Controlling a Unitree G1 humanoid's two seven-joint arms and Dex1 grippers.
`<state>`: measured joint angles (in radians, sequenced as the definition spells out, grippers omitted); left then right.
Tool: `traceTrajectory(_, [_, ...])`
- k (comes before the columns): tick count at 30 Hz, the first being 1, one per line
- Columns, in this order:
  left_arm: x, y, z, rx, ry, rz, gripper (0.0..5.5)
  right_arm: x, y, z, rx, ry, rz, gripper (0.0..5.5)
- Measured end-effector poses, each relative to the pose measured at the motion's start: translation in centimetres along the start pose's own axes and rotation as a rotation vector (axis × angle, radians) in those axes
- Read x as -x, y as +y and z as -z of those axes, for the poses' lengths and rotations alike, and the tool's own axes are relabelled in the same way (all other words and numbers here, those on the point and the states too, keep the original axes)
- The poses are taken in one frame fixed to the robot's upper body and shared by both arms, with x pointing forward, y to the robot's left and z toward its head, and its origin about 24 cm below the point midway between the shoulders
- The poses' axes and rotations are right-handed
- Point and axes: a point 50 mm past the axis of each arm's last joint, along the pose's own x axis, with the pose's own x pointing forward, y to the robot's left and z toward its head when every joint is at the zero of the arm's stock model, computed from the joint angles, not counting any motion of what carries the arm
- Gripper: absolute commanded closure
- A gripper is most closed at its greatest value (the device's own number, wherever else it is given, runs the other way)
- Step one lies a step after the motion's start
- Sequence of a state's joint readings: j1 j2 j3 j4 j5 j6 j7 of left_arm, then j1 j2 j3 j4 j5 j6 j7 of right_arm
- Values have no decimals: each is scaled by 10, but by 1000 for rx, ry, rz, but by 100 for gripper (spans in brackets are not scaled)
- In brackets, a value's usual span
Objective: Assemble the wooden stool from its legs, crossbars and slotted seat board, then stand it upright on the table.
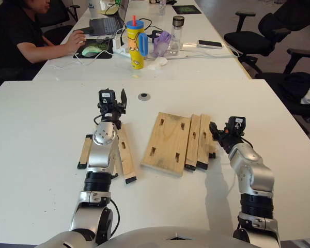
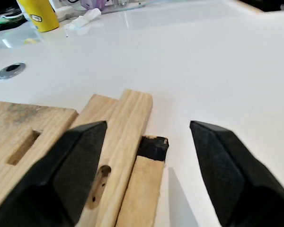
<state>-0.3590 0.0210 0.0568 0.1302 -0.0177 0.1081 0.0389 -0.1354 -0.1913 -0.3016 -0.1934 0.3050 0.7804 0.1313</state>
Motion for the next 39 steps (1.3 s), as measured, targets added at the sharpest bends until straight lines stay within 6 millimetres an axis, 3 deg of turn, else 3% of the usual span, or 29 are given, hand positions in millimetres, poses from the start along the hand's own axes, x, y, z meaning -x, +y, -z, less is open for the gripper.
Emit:
traceTrajectory(4, [4,2,-1,5,1,-23,257,3,-5,7,-7,109,-23,225])
traceTrajectory(15, [8,4,0,2,16,-26,257,6,-12,20,-7,165,13,225])
traceTrajectory(28, [8,5,1,-5,25,-12,257,7,3,29,96,238,-82,225])
traceTrajectory(39, [6,4,-1,-6,20,-11,256,5,13,31,296,299,-77,380])
